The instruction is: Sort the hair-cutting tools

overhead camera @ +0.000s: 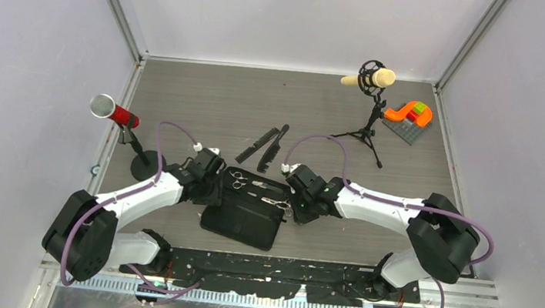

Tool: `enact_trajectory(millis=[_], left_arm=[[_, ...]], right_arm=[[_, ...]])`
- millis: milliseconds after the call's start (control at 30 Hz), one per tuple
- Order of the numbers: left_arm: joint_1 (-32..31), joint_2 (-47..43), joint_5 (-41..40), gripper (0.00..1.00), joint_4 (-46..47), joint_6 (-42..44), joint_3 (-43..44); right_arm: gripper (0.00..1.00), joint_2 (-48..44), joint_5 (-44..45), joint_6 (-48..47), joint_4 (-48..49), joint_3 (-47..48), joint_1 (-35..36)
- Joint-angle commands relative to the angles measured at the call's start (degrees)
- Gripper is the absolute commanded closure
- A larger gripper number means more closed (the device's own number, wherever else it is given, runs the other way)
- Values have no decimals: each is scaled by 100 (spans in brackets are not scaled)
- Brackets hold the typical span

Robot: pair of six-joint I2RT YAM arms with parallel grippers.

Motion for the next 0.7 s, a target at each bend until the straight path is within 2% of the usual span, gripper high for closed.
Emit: enact_trajectory(millis=[0, 667], left_arm=[[-17, 145, 286, 63, 441, -33, -53], [-17, 101, 323, 63, 437, -33, -74]], right_arm=[[94, 50, 320, -201, -105, 423, 80], [95, 510, 204, -382, 69, 883, 317]])
